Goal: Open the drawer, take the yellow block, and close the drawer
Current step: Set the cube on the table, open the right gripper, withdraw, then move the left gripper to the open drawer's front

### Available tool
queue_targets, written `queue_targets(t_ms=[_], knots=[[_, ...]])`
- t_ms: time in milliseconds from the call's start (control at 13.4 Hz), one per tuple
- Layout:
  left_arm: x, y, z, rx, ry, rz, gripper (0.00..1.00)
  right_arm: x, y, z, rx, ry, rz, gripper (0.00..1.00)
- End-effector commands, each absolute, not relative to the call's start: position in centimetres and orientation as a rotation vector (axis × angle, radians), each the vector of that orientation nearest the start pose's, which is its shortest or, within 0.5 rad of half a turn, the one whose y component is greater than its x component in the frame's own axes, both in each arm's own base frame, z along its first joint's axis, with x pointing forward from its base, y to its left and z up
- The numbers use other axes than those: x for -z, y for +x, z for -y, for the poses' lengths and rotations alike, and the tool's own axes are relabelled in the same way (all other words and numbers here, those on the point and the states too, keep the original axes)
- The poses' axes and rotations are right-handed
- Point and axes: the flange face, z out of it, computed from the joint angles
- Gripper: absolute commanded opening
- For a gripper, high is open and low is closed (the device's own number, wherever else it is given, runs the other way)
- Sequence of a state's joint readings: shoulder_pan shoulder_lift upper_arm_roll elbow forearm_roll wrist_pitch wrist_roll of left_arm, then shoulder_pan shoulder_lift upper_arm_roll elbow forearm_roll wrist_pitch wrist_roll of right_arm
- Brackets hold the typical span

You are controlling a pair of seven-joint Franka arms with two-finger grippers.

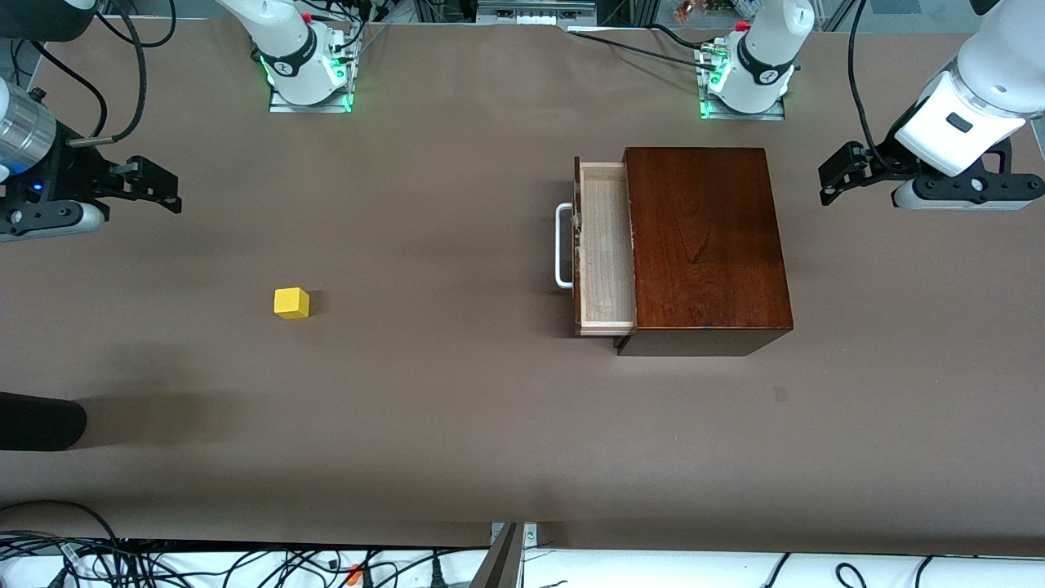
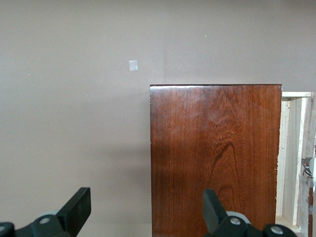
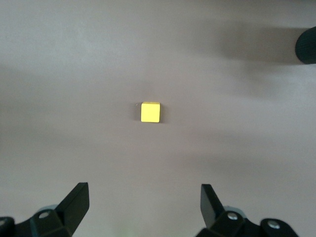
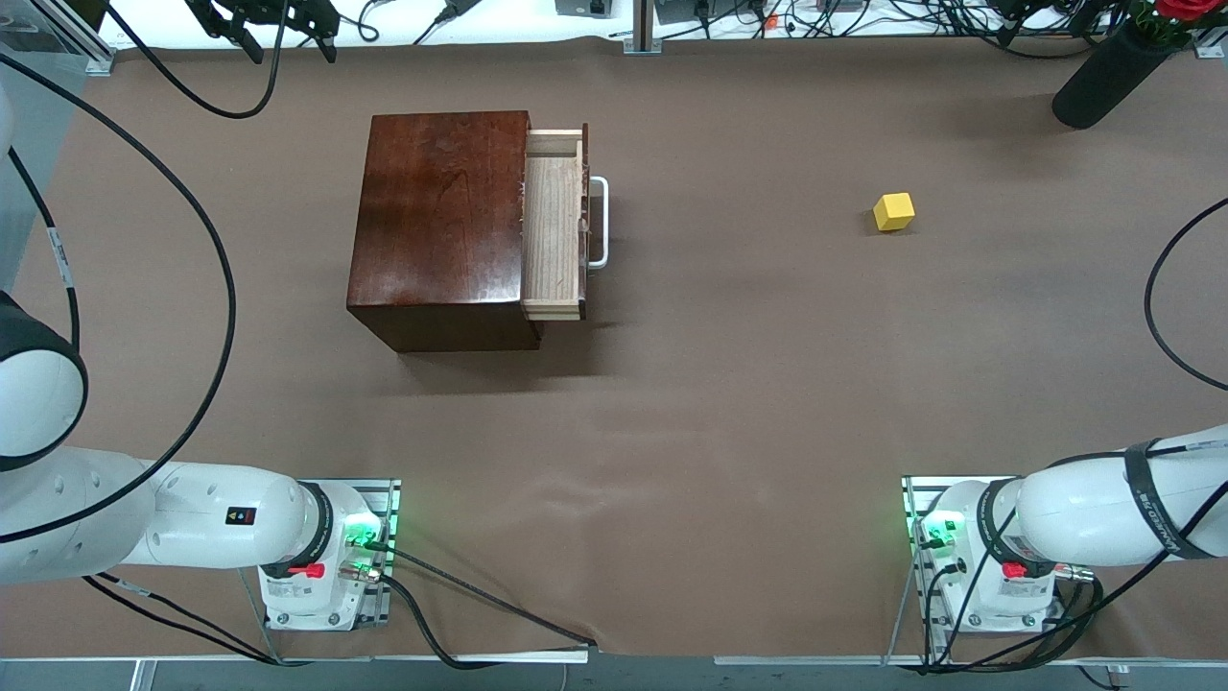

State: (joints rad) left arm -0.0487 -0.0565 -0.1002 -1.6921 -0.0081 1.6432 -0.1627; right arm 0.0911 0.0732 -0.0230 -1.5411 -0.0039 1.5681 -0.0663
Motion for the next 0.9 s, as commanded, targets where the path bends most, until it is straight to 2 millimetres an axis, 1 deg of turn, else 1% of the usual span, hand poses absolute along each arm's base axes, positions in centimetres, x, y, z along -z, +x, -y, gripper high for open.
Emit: queue_targets(t_ms=[0, 374, 524, 599, 674, 749, 823], knots=[[-60.7, 53.6, 8.4, -0.008, -3.162, 0.007, 1.0, -59.8, 58.3, -3.4, -0.053, -3.144, 0.203, 1.0], [-60.6, 53.6, 8.4, -0.01, -3.16, 0.007, 1.0, -59.4, 58.1, -3.1, -0.082, -3.144, 0.191, 1.0], [-60.5, 53.5, 9.0, -0.019, -3.165, -0.009, 1.0, -59.5, 58.1, -3.1, -0.077, -3.143, 0.191, 1.0], [-60.3, 53.3, 9.4, -0.049, -3.179, -0.008, 1.0, -59.6, 58.1, -3.2, -0.077, -3.143, 0.186, 1.0], [-59.5, 53.4, 11.1, -0.08, -3.188, -0.053, 1.0, -59.6, 58.1, -3.2, -0.075, -3.143, 0.181, 1.0], [-57.7, 53.8, 13.2, -0.133, -3.182, -0.12, 1.0, -59.6, 58.1, -3.2, -0.077, -3.139, 0.176, 1.0], [-56.6, 53.8, 15.6, -0.164, -3.175, -0.192, 1.0, -59.6, 58.0, -3.4, -0.077, -3.124, 0.175, 1.0]])
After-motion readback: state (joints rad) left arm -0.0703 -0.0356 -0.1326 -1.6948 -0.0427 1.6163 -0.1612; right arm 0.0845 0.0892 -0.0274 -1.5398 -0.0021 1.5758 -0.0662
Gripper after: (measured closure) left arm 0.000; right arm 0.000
